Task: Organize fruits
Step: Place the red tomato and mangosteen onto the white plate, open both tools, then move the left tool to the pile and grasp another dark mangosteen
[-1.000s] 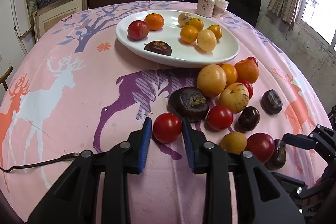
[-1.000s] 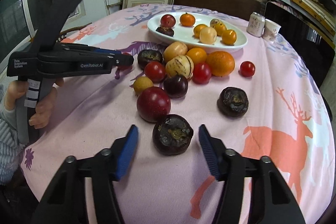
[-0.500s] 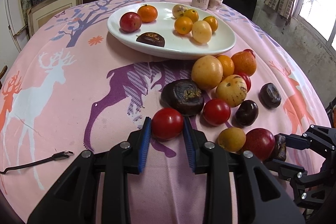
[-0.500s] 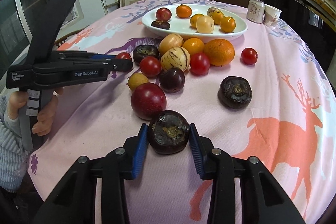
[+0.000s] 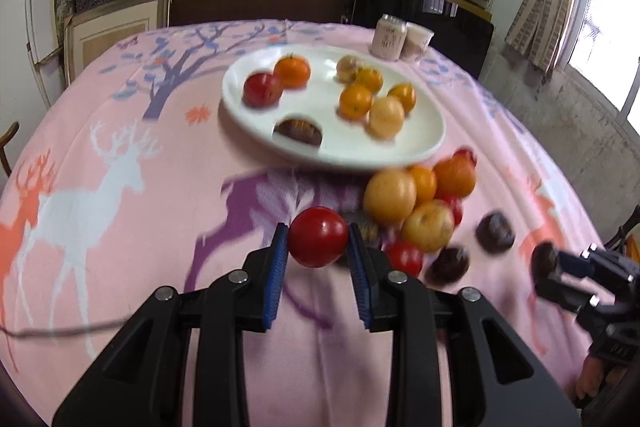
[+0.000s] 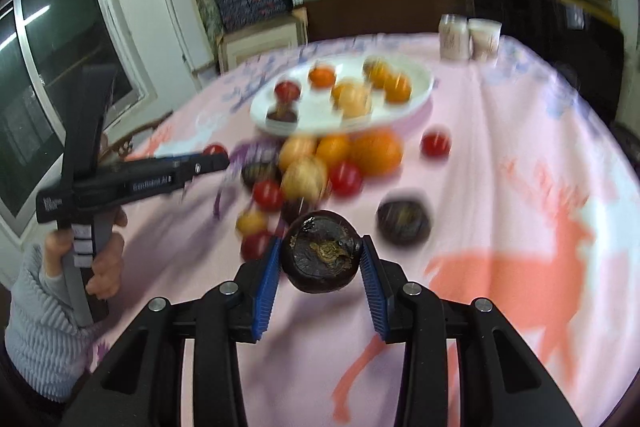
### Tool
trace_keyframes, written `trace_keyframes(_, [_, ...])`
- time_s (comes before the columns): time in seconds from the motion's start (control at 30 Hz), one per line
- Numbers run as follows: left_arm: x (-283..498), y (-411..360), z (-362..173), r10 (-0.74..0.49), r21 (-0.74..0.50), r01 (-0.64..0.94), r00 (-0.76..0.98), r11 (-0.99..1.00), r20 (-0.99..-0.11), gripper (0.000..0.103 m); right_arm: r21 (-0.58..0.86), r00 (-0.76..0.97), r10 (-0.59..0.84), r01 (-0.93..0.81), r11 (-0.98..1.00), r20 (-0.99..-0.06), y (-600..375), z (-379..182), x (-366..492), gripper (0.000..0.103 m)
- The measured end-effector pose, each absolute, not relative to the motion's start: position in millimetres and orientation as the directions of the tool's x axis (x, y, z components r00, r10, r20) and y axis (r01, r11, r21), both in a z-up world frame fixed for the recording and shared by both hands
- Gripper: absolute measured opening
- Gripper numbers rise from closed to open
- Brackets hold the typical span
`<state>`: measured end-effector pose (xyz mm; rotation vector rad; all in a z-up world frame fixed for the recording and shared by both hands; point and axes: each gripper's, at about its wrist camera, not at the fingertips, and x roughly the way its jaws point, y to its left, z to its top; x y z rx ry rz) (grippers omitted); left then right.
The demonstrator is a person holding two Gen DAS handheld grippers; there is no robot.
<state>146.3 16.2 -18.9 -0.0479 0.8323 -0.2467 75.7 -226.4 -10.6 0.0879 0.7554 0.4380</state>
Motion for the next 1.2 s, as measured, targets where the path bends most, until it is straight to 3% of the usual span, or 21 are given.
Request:
trace_keyframes(0.23, [214,-1,21,-0.189,-0.096,0.172,0.698,0.981,-0.691,0.029,0.208,0.736,0.389,-0.330,0.921,-0.553,-229,49,151,0.040])
trace_keyframes(0.53, [287,-22,-6,-0.178,-0.102,0.152,0.657,0.983,-0.733,0.029,0.227,0.704,0.361,-0.280,0.933,-0.612,-216,12,241,0.041])
trace_keyframes(0.57, [292,-24,-11,-0.173,-0.099,0.149,0.648,0.984,-0.742,0.030,0.238,0.705,0.362,-0.273,0.932,-0.610,-216,7,246,0.047])
trace_keyframes(0.6, [294,-23,-16,-0.165,-0.096,0.141,0.641,0.985,-0.749,0.036,0.246,0.706,0.366,-0.271,0.931,-0.607,-217,5,247,0.069])
trace_keyframes(0.67, [295,-20,-22,-0.171,-0.108,0.137,0.637,0.985,-0.751,0.055,0.249,0.736,0.345,-0.242,0.938,-0.582,-224,2,245,0.083])
trace_keyframes(0.73, [290,-17,-20,-0.190,-0.125,0.145,0.646,0.982,-0.739,0.065,0.263,0.757,0.344,-0.232,0.936,-0.556,-231,3,238,0.083])
trace_keyframes(0.83, [279,-11,-10,-0.185,-0.128,0.134,0.675,0.983,-0.714,0.070,0.311,0.780,0.356,-0.216,0.925,-0.515,-243,9,229,0.087])
trace_keyframes(0.9, [268,-7,-3,-0.166,-0.118,0.118,0.696,0.986,-0.698,0.083,0.330,0.792,0.354,-0.205,0.922,-0.498,-250,12,225,0.094])
trace_keyframes(1.2, [193,27,-6,-0.068,-0.098,0.002,0.729,0.995,-0.681,0.091,0.397,0.829,0.315,-0.123,0.909,-0.462,-281,7,189,0.097])
